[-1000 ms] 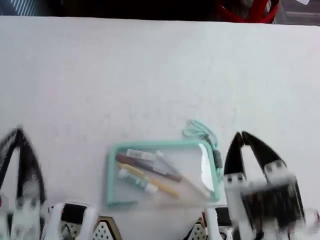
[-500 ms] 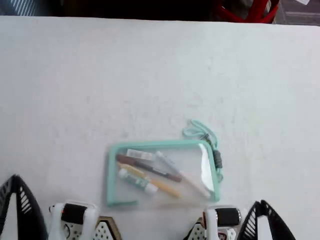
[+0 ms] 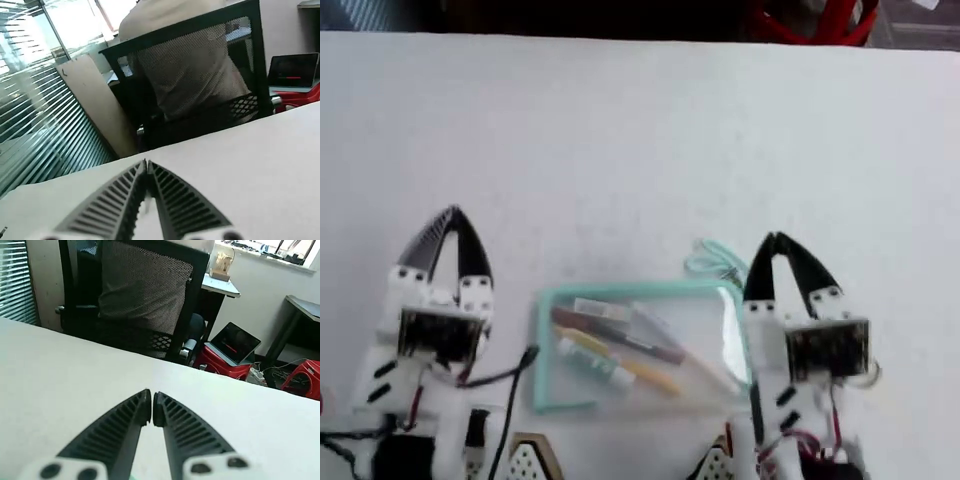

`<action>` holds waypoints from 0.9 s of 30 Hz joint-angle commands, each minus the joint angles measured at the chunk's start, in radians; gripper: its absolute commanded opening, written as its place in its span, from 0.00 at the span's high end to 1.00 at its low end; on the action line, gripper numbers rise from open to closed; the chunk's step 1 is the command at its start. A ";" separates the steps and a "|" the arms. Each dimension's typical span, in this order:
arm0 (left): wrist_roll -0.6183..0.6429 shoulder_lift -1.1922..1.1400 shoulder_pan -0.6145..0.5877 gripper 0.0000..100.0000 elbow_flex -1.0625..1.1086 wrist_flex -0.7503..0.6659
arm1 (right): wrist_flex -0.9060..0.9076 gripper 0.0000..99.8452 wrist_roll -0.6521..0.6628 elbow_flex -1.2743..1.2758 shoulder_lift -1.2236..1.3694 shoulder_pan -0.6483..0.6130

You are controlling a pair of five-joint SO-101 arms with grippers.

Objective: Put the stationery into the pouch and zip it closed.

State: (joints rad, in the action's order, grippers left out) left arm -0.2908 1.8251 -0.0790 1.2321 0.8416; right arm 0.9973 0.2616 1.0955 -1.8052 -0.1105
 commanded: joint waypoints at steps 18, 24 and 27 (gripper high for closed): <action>-0.002 -0.002 -0.094 0.97 0.460 0.175 | 0.157 0.98 -0.009 0.595 0.008 -0.012; 0.006 -0.001 -0.088 0.97 0.446 0.445 | 0.271 0.98 -0.006 0.595 0.008 0.024; 0.002 -0.001 -0.094 0.98 0.450 0.445 | 0.272 0.98 -0.008 0.595 0.007 0.071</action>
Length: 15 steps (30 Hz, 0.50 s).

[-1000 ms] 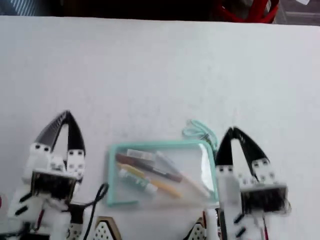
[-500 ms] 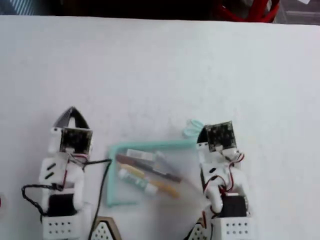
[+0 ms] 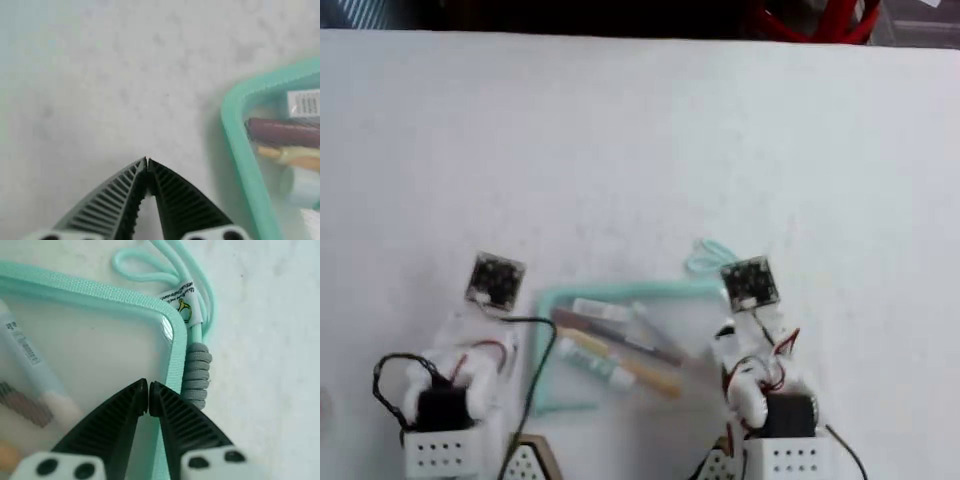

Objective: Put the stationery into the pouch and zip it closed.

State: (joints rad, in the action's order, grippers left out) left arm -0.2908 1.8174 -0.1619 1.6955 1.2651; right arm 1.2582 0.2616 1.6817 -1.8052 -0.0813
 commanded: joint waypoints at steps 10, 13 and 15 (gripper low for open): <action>0.003 0.007 -0.010 0.97 -0.003 0.018 | 0.012 0.98 -0.005 0.009 0.007 0.059; 0.003 0.007 -0.010 0.97 -0.003 0.018 | 0.012 0.98 -0.005 0.009 0.007 0.059; 0.003 0.007 -0.010 0.97 -0.003 0.018 | 0.012 0.98 -0.005 0.009 0.007 0.059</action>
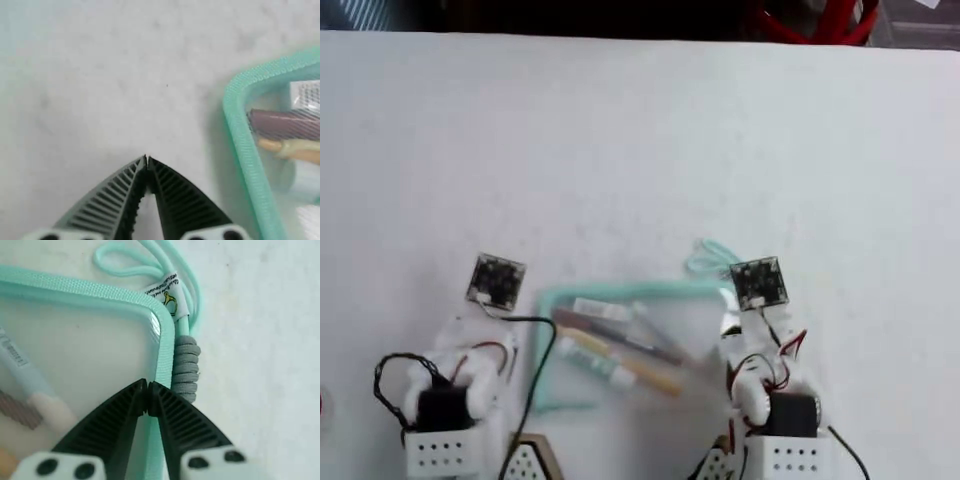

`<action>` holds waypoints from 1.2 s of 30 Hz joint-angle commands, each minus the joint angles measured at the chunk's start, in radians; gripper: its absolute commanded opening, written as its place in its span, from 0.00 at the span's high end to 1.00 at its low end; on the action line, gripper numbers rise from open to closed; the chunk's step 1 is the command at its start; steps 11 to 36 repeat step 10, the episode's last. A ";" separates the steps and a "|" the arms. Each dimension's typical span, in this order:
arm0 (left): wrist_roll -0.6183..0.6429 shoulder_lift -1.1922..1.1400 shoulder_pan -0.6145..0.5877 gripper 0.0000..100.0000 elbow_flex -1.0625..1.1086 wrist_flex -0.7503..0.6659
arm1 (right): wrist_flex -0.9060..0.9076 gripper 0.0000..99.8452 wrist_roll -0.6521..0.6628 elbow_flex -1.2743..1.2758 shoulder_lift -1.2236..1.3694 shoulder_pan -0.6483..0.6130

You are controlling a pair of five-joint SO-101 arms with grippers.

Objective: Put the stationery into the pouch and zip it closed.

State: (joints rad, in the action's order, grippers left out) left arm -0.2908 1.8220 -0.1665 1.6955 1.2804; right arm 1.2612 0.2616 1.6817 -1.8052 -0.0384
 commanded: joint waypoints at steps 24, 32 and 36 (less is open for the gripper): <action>0.003 0.002 -0.004 0.97 -0.003 0.003 | 0.008 0.98 -0.005 0.009 0.007 0.018; 0.003 0.002 -0.004 0.97 -0.003 0.003 | 0.008 0.98 -0.005 0.009 0.007 0.018; 0.003 0.002 -0.004 0.97 -0.003 0.003 | 0.008 0.98 -0.005 0.009 0.007 0.018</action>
